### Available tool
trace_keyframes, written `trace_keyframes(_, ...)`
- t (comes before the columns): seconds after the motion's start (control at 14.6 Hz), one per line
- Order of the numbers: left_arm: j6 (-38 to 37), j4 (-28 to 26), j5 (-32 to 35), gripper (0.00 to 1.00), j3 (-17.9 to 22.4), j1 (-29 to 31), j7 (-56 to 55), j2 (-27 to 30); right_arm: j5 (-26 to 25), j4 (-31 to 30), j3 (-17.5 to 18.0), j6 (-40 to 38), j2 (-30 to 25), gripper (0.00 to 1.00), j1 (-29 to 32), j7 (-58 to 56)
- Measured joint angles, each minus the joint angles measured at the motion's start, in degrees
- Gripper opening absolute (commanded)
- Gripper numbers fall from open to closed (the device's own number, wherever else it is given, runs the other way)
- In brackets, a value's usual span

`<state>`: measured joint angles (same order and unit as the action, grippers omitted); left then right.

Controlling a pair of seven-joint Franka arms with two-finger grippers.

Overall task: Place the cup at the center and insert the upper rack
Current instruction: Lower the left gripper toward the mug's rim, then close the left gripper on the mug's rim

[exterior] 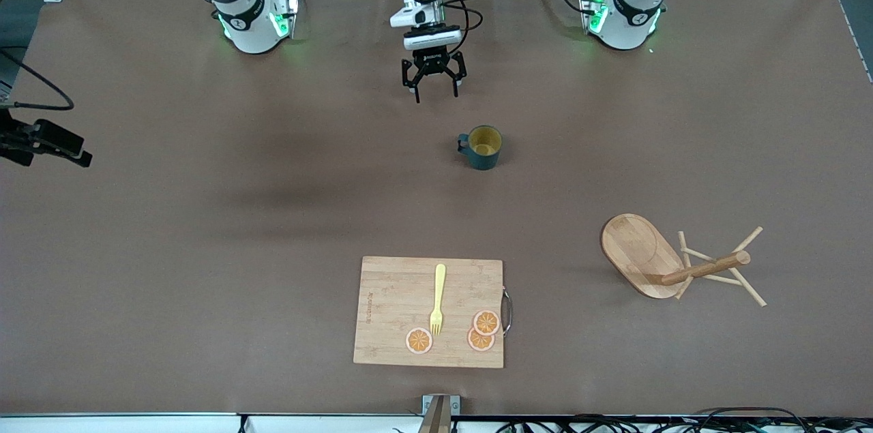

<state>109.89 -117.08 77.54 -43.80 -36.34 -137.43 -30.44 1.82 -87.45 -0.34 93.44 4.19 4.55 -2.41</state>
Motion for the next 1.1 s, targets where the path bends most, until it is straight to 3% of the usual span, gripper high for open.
trace_keyframes(0.62, -8.5, -0.5, 7.1, 1.0, 0.6, -1.3, -1.6, -4.7, -0.1, -7.3, 0.1, 2.0, -5.1, 1.0, 0.0, 0.0)
trace_keyframes(1.1, -10.0, -0.6, 14.7, 0.94, 7.9, -9.2, -5.7, -9.7, -0.1, -8.0, 0.1, 2.2, -5.1, 1.0, 0.0, 0.0)
